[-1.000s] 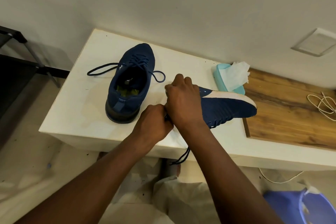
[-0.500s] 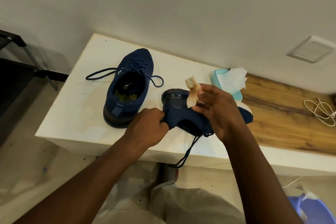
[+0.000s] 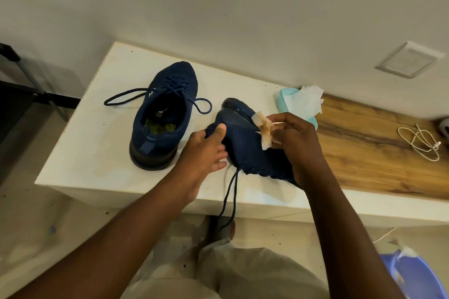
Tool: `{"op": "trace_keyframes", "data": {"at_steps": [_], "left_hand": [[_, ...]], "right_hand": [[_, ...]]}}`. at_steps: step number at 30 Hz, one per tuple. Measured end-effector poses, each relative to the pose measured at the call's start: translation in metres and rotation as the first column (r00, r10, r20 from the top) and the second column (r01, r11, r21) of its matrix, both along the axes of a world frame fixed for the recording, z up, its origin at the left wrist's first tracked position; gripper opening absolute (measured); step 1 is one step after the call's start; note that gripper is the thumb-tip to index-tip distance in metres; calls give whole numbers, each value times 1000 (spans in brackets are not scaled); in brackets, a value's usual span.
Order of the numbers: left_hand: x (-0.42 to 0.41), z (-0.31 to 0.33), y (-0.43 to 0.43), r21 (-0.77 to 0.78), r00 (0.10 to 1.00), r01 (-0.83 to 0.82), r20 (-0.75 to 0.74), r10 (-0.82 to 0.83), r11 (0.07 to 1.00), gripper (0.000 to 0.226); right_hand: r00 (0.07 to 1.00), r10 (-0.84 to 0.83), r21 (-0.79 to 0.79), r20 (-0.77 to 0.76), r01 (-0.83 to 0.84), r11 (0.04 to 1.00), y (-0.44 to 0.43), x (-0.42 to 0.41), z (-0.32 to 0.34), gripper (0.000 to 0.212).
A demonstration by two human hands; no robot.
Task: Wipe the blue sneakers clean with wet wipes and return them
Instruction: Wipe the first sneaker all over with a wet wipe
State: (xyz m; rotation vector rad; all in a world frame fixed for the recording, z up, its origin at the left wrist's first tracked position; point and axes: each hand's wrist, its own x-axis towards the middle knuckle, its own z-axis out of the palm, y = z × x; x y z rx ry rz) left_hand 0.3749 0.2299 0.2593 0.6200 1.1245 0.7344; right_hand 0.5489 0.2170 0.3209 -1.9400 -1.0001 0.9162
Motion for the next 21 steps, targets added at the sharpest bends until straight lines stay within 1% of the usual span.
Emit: {"op": "trace_keyframes", "data": {"at_steps": [2, 3, 4, 7, 9, 10, 12, 14, 15, 17, 18, 19, 20, 21], "left_hand": [[1, 0, 1, -71, 987, -95, 124, 103, 993, 33], [1, 1, 3, -130, 972, -124, 183, 146, 984, 29], [0, 3, 3, -196, 956, -133, 234, 178, 972, 30], [-1, 6, 2, -384, 907, -85, 353, 231, 920, 48], [2, 7, -1, -434, 889, -13, 407, 209, 901, 59], [4, 6, -2, -432, 893, 13, 410, 183, 902, 62], [9, 5, -1, -398, 914, 14, 378, 150, 917, 67], [13, 5, 3, -356, 924, -15, 352, 148, 935, 68], [15, 5, 5, -338, 925, -19, 351, 144, 941, 68], [17, 6, 10, -297, 929, -11, 351, 120, 955, 67], [19, 7, 11, -273, 932, -6, 346, 104, 962, 64], [20, 7, 11, -247, 939, -3, 333, 88, 969, 60], [22, 7, 10, -221, 947, -1, 314, 72, 975, 54], [23, 7, 9, -193, 954, -5, 294, 62, 981, 47]], "right_hand": [[990, -13, 2, -142, 13, 1000, -2, 1, 2, 31], [974, -31, 11, -225, 34, 999, -2, 2, 3, 33], [950, -52, 19, -308, 61, 998, -3, 4, 3, 33], [862, -48, 55, -505, 88, 995, -3, 8, 2, 36], [822, -35, 73, -569, 93, 993, -3, 7, 3, 34], [806, -32, 78, -591, 97, 992, -3, 6, 3, 33], [770, -33, 84, -638, 113, 990, -2, 6, 3, 29], [699, -37, 84, -714, 137, 987, -2, 6, 2, 26], [656, -27, 89, -754, 142, 986, -3, 7, 2, 28], [571, 6, 106, -821, 142, 984, -5, 8, 3, 39], [547, 22, 115, -837, 136, 984, -5, 7, 5, 43], [546, 41, 126, -837, 120, 985, -5, 7, 7, 42], [572, 59, 138, -818, 96, 986, -6, 5, 8, 36], [621, 68, 145, -781, 75, 987, -6, 3, 9, 27]]}}
